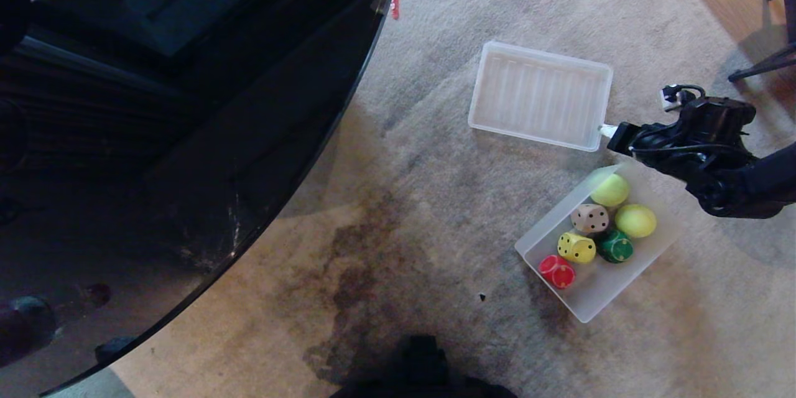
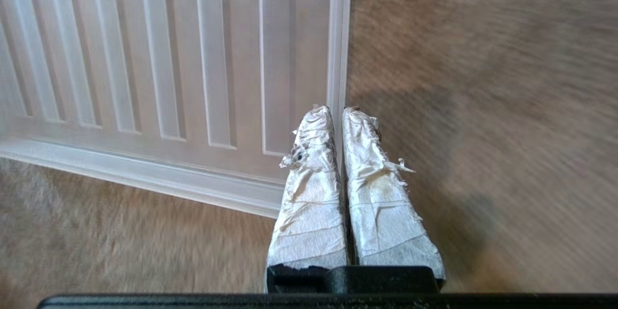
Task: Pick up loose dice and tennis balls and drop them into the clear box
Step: Close the lid
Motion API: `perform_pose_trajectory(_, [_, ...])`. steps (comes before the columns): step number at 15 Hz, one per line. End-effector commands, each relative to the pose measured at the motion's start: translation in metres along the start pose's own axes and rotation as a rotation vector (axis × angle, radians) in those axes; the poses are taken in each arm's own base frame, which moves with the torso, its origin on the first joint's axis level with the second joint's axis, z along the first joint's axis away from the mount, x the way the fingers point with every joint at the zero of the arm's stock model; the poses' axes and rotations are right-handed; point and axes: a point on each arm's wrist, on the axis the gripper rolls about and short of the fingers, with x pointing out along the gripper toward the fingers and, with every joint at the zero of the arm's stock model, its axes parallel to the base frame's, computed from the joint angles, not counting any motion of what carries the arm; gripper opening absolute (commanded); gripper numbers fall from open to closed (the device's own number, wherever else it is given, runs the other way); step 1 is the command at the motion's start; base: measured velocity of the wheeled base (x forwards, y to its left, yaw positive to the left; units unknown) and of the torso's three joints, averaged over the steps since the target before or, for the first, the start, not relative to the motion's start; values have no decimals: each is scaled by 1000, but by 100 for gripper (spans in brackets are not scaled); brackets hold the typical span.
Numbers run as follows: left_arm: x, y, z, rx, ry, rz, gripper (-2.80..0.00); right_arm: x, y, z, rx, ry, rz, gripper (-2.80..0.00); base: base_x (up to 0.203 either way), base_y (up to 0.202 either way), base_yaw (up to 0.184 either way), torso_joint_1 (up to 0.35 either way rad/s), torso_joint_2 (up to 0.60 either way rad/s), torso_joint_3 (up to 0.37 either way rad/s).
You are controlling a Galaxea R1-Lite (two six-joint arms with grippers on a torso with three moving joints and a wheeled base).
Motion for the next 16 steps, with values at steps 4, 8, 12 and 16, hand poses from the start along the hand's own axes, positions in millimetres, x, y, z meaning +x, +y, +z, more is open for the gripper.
perform_pose_trajectory(4, [0, 0, 0, 0, 0, 1, -280, -41, 13, 31, -107, -22, -17, -280, 0, 0, 0, 0, 0, 0])
perform_pose_trajectory(8, [0, 0, 0, 0, 0, 1, -280, -62, 15, 36, -102, -15, -29, -280, 0, 0, 0, 0, 0, 0])
perform_pose_trajectory(12, [0, 0, 0, 0, 0, 1, -280, -79, 21, 37, -92, -1, -36, -280, 0, 0, 0, 0, 0, 0])
perform_pose_trajectory(16, [0, 0, 0, 0, 0, 1, -280, -96, 28, 32, -50, 70, -52, -280, 0, 0, 0, 0, 0, 0])
